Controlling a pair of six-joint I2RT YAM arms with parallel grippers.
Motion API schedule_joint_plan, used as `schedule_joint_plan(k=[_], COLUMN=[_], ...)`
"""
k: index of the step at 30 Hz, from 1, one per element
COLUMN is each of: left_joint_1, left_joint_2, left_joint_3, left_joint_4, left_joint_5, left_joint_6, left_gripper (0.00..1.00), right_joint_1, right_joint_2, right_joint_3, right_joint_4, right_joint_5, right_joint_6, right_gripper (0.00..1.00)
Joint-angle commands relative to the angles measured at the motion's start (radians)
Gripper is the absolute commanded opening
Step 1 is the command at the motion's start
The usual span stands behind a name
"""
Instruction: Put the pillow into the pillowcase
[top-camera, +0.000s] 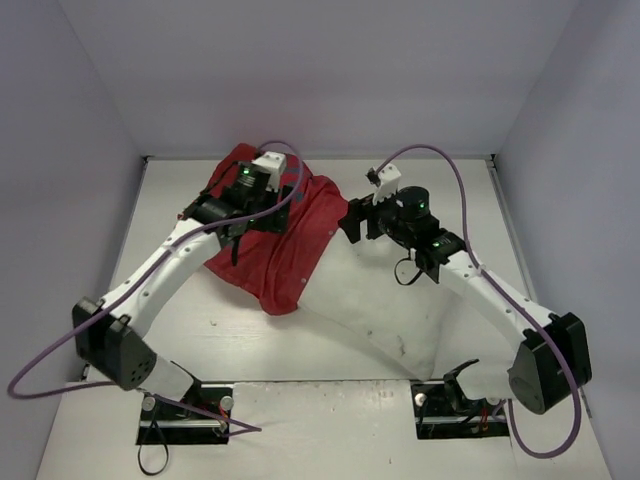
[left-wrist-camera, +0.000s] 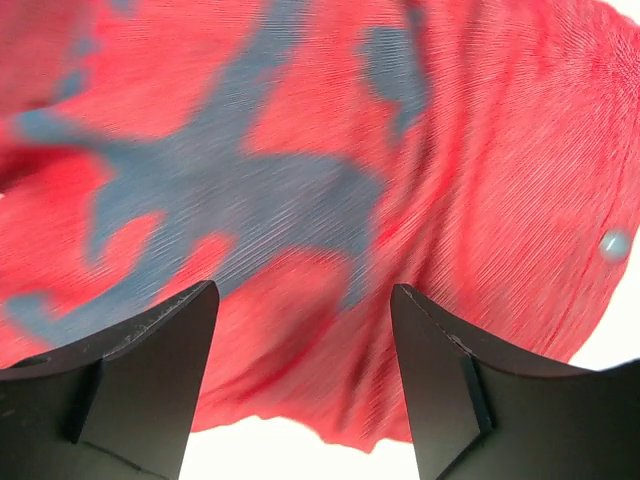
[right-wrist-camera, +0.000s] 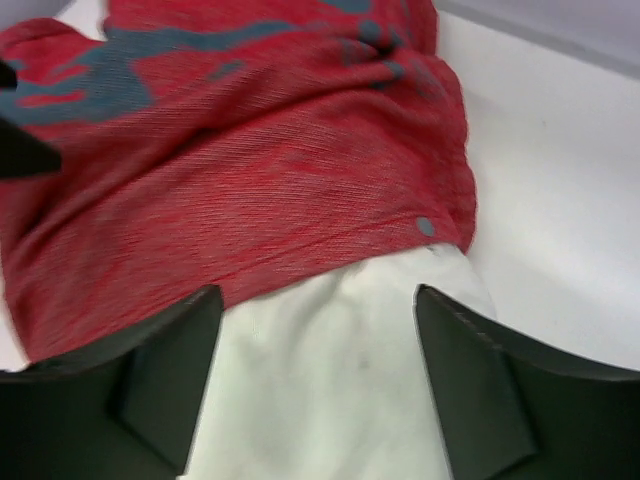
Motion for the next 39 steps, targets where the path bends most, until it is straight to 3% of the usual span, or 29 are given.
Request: schedule_joint_plan(k=[1,4,8,17,18,20,21,22,23,26,27,31,36,39], left_joint_1=[0.046,0.059,0.059,0.060,0.060,0.060,0.060,0.059,0.057,0.056,0.053,0.004,-0.048,-0.050], left_joint_2=[-0.137,-0.177,-0.180,-0.073,-0.061,-0.057,-0.062,-0.065,-0.077,-0.114,-0.122,-0.160,-0.171,-0.150], left_joint_3=[-0.057,-0.146,-0.228,-0.206,-0.202,-0.196,-0.190,-0.188,-0.183,-0.171,-0.170,-0.105,-0.019,-0.067], left_joint_4=[0.033,0.029,0.032,0.036,0.035,0.035,0.035,0.035,0.033,0.033,0.032,0.006,0.004,0.015], left_joint_5=[0.017,0.064,0.075,0.121,0.130,0.161,0.170,0.190,0.199,0.237,0.247,0.294,0.357,0.334], left_joint_6=[0.051,0.049,0.036,0.060,0.056,0.045,0.033,0.028,0.019,-0.013,-0.024,-0.099,-0.360,-0.461], left_gripper=[0.66,0.66,0.66,0.66,0.65,0.52,0.45,0.28,0.21,0.00,0.00,0.00,0.00,0.00], right_joint_1=[0.000,0.003,0.018,0.104,0.106,0.109,0.111,0.111,0.111,0.111,0.111,0.112,0.120,0.134], right_joint_2=[-0.110,-0.132,-0.119,-0.084,-0.070,-0.060,-0.046,-0.040,-0.026,-0.003,0.002,0.013,0.010,0.003], right_joint_3=[0.057,0.051,0.019,-0.067,-0.075,-0.083,-0.089,-0.090,-0.090,-0.084,-0.078,-0.049,-0.015,-0.027], right_joint_4=[-0.003,-0.056,-0.114,-0.123,-0.123,-0.118,-0.118,-0.118,-0.118,-0.111,-0.107,-0.081,-0.025,0.027], right_joint_5=[-0.116,-0.191,-0.240,-0.156,-0.150,-0.140,-0.122,-0.116,-0.107,-0.104,-0.099,-0.061,0.002,0.054], right_joint_6=[-0.091,-0.127,-0.127,-0.119,-0.108,-0.101,-0.093,-0.091,-0.090,-0.079,-0.075,-0.024,0.051,0.105], right_gripper=[0.78,0.86,0.86,0.87,0.83,0.73,0.60,0.53,0.36,0.09,0.00,0.00,0.00,0.00])
